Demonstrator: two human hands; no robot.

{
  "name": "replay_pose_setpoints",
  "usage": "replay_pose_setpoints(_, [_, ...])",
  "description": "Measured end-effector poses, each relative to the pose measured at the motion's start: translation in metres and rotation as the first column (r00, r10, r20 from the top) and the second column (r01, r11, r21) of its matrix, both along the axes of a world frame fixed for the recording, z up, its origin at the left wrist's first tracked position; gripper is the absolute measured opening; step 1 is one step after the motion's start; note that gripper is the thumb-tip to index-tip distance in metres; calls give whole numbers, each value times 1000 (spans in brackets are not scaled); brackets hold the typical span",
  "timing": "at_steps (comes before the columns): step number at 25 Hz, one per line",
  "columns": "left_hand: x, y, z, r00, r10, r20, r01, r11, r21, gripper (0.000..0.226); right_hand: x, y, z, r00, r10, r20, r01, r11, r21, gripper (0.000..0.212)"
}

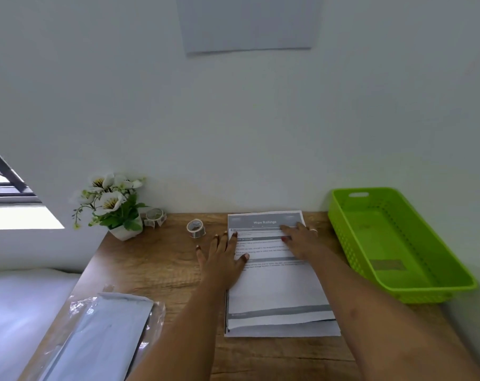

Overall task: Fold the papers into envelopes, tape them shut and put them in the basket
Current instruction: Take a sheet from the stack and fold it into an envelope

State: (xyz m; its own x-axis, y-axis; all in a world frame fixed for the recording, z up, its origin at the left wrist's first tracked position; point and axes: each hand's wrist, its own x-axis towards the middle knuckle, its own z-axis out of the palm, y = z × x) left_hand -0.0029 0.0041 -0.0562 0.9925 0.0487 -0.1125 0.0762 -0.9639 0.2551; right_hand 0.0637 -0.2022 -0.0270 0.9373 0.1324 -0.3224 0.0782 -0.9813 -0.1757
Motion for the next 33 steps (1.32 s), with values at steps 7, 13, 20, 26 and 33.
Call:
replay_pose_setpoints(7, [-1,1,-7,998,-9,56,7,999,32,66,10,-3,7,997,5,-83,-9,999,-43,65])
replay_pose_setpoints(13, [-3,1,-9,997,-11,73,8,999,37,67,10,1,8,999,-26,-33,25,1000,-18,83])
replay_pose_setpoints(20, [-2,1,-12,993,8,121,-5,1000,-24,79,8,1,6,982,-165,89,145,970,196,83])
replay_pose_setpoints(26, [-7,3,-4,975,-32,218,70,983,-169,65,-3,5,12,954,-249,167,165,902,399,80])
replay_pose_setpoints(33, [-30,16,9,914,393,100,-39,330,-943,53,-40,-17,8,929,-350,-119,233,307,923,63])
